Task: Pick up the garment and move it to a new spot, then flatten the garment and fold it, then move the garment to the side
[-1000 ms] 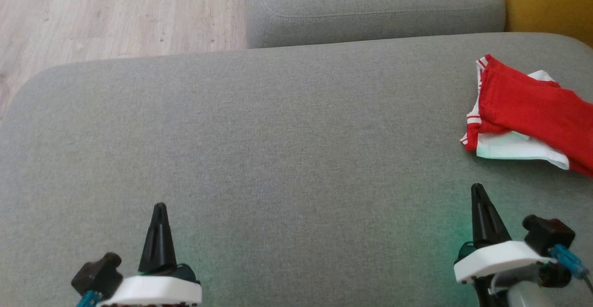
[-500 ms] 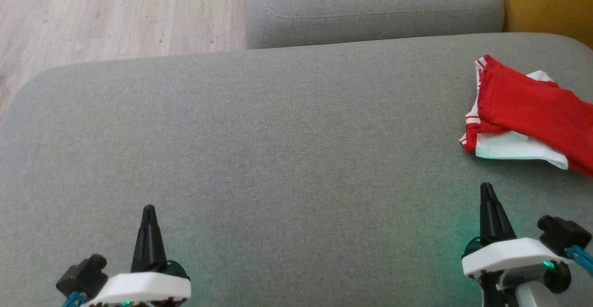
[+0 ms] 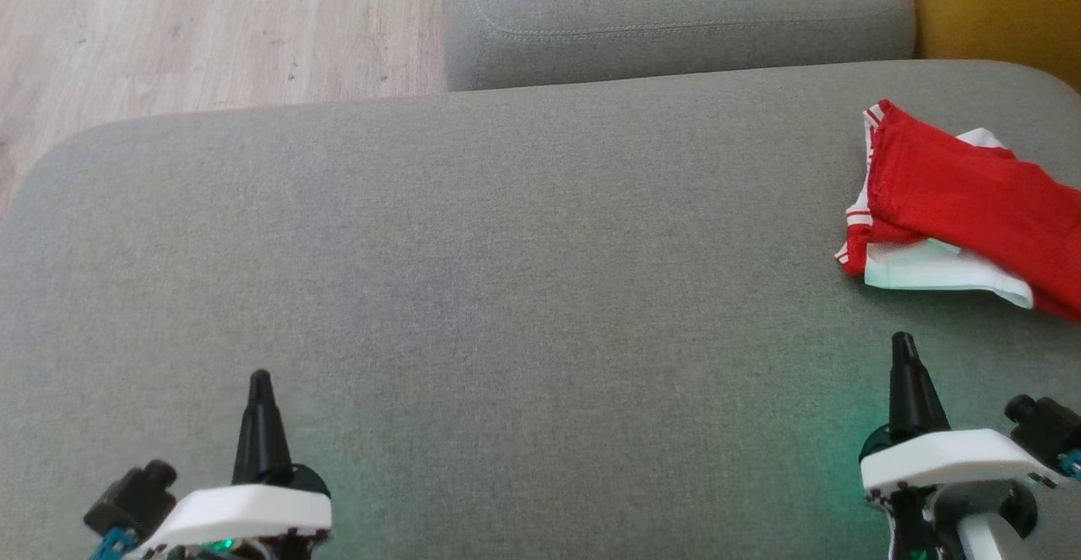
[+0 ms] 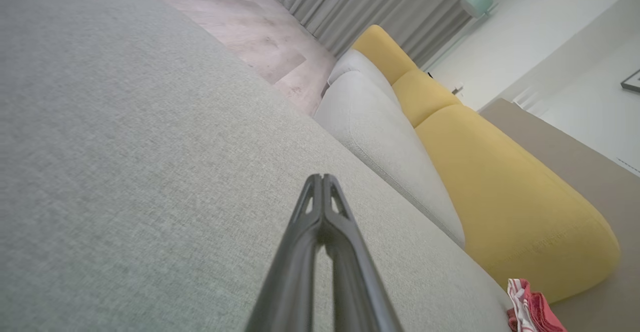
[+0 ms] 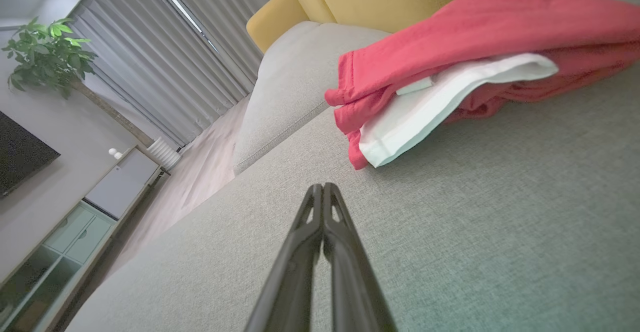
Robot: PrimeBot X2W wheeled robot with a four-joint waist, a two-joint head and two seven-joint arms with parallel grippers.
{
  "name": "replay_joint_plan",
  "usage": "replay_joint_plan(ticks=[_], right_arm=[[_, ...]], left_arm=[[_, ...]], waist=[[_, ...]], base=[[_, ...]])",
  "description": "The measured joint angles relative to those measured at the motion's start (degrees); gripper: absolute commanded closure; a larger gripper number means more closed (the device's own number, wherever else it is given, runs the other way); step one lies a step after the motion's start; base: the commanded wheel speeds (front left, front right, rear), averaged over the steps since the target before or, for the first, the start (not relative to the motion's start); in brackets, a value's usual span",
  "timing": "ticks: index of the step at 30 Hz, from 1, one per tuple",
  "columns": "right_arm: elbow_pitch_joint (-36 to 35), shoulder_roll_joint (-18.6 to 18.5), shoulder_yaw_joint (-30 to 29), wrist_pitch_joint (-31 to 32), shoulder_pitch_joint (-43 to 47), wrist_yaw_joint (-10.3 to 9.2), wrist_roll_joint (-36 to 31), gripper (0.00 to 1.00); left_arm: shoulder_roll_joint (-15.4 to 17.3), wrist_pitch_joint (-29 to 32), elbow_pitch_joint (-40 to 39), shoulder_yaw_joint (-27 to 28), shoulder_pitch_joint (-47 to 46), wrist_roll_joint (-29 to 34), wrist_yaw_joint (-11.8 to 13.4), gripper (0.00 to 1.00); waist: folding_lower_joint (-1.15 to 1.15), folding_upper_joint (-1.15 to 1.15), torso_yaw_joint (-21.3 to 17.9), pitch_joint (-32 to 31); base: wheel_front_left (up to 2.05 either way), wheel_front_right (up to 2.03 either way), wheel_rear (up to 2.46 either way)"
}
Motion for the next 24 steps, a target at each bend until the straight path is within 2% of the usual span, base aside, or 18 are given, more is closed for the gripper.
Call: replay_joint_plan(ticks=[24], right_arm=[[-1.4, 0.0, -1.7, 4.1, -0.1, 0.0, 16.5, 1.0]], left_arm=[[0.0, 4.2, 0.0, 3.0, -1.1, -13.2, -0.2, 1.0]], waist=[[0.0, 0.0, -0.2, -0.2]], base=[[0.0, 0.0, 0.0]])
